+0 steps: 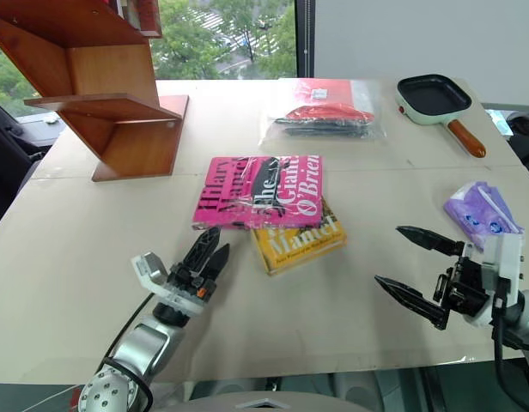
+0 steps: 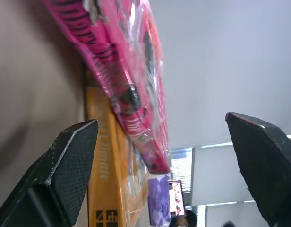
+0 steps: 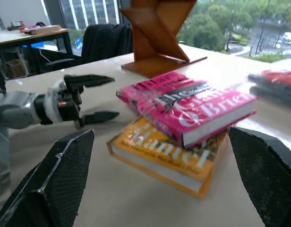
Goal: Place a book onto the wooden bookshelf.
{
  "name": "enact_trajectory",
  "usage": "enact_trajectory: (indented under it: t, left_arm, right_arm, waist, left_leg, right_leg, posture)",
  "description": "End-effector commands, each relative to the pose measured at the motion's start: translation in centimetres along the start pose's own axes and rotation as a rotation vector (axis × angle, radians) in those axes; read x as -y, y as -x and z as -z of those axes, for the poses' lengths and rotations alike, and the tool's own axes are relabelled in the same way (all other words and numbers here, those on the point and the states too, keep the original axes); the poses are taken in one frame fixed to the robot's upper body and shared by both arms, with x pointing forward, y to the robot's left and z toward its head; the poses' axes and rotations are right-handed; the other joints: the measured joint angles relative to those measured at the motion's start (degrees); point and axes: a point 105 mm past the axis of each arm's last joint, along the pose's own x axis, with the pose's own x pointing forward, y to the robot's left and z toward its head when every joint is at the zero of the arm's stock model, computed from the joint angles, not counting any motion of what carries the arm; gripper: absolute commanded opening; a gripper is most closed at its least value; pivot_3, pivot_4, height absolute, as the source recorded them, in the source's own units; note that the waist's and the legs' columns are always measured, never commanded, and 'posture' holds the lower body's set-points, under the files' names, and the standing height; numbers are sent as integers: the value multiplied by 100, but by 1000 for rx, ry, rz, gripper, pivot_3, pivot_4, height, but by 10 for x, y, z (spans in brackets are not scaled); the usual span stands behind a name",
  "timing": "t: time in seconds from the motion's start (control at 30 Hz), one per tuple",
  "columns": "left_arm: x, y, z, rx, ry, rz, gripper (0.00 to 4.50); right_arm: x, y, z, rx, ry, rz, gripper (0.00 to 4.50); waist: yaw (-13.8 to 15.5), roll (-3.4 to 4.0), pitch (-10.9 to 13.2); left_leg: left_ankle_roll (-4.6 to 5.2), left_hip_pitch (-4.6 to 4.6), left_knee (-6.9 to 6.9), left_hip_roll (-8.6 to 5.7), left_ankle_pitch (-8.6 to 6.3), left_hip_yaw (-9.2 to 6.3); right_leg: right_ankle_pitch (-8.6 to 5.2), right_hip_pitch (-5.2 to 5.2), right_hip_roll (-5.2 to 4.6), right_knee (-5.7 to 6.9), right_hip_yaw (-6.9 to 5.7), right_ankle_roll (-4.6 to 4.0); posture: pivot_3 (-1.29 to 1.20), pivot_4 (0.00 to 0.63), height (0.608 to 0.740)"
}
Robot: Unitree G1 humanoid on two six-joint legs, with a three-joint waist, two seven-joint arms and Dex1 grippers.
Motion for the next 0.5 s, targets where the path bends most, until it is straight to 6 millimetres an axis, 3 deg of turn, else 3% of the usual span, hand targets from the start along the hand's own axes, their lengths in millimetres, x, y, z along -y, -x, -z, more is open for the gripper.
enact_trajectory:
  t: [0.03,0.2,0.5]
  left_arm:
    - [4,-8,9,-22,10,21,4427]
    - [9,-23,4,37,73,47,4427]
    - [-4,-49,4,97,214,-29,4427]
  right_arm:
    - [-5,4,-14,18,40,22,4500]
    - [-7,7,-21,9,45,45,4500]
    - [1,9,-36,-35,86,82,4500]
  waist:
    - [7,0,0]
    - [8,-1,-1]
    - [17,4,-8]
  left_leg:
    - [0,0,0,0,0,0]
    - [0,1,2,-2,0,2]
    - [0,5,6,-6,1,0]
  right_leg:
    - [0,0,0,0,0,0]
    - [0,2,-2,-1,3,0]
    - [0,8,1,3,2,0]
  posture:
    - [0,150,740]
    - [0,150,740]
    - [0,150,740]
